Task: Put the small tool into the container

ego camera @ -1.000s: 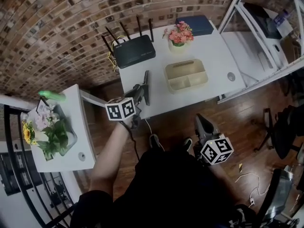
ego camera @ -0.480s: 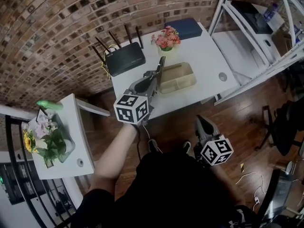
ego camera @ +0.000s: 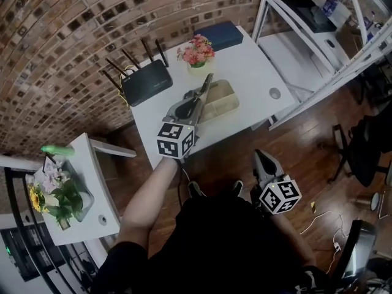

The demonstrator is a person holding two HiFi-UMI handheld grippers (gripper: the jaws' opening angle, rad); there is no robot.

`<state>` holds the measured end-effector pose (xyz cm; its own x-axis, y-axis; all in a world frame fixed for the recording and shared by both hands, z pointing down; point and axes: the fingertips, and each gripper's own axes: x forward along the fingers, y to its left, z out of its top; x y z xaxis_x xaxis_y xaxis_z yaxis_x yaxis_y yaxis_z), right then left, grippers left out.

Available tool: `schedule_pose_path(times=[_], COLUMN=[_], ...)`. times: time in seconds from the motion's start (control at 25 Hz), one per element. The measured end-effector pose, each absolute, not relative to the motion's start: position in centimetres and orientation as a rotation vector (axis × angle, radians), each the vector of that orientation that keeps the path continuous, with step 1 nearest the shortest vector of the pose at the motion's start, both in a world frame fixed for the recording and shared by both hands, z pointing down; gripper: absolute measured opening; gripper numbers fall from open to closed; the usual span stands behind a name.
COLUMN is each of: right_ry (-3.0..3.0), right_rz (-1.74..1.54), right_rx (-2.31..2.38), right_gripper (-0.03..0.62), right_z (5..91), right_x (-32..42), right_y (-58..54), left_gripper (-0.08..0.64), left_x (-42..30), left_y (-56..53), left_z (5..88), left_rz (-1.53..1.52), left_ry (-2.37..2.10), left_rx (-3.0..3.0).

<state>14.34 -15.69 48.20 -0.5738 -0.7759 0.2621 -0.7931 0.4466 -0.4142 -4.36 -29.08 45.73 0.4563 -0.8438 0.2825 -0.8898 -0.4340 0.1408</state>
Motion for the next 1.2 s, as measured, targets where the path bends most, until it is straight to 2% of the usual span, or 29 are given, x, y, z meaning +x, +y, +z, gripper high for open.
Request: schedule_pose_path(times=[0.52, 0.88, 1.2], right_ry=[-2.555, -2.489, -2.483], right_rz=[0.810, 0.831, 0.852], right_rx=[1.553, 1.642, 1.624], right_gripper=[0.012, 0.011, 0.011], right_z=[49.4, 49.9, 50.6], right_x=[18.2, 22.2, 22.2], right_y=[-14.8, -14.5, -14.7], left_gripper=[0.031, 0.032, 0.034], left_x=[3.0, 5.3, 5.4], left_y=[-33.1, -34.0, -33.4], left_z=[46.8, 52.6, 56.6], left_rz=[0.233, 0.436, 0.622], left_ry=[-1.378, -1.379, -1.382], left_rx=[2.529, 2.504, 2.473])
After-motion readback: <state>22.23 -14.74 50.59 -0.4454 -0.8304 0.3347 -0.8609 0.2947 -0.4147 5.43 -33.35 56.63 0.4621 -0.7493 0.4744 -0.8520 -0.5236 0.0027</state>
